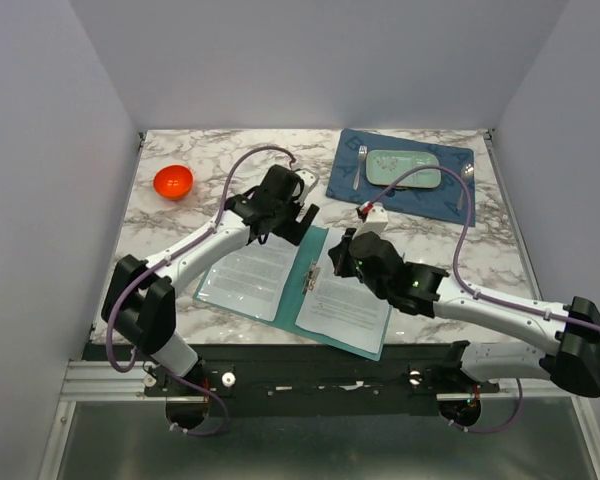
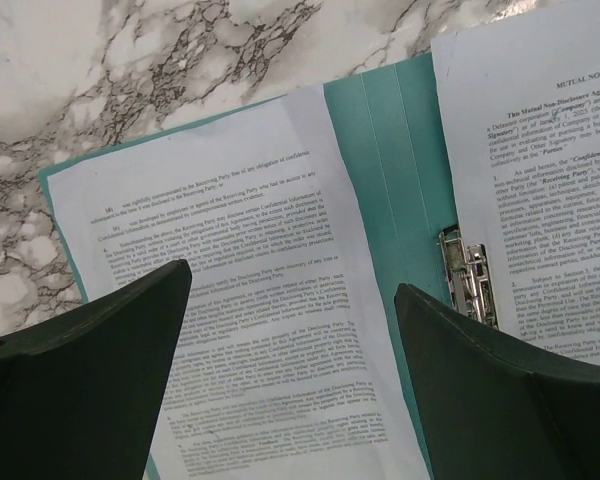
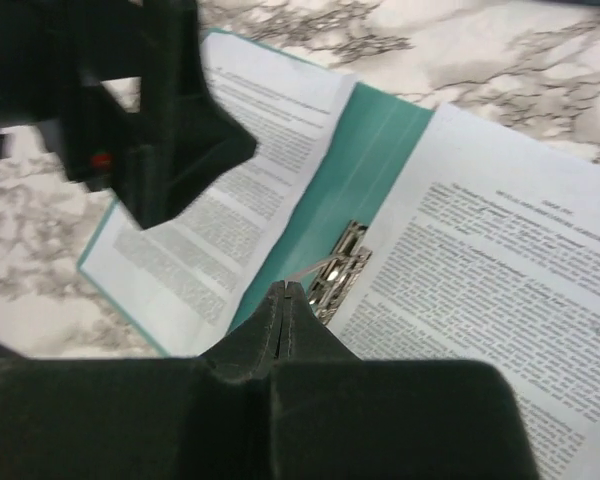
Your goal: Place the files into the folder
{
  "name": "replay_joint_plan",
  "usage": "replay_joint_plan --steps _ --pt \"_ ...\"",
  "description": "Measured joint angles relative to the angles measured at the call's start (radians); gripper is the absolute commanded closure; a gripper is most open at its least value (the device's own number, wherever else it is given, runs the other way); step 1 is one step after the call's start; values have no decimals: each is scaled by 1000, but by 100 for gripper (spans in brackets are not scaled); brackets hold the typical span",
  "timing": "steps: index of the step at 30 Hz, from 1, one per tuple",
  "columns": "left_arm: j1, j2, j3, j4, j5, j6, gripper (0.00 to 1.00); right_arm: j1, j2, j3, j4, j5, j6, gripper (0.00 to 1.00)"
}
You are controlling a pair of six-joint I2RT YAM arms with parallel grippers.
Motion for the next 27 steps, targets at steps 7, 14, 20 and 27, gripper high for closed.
replay_joint_plan --steps 7,14,20,27 --pt "99 -42 30 -26 104 -48 1 4 -117 -124 61 56 -42 99" --pt "64 -93 -52 21 70 -37 4 7 20 -26 67 66 -62 99" --pt "52 1 -51 55 23 -38 1 21 155 22 98 101 -62 99" --pt "49 113 -44 56 -17 -54 1 24 198 -62 276 106 -43 99"
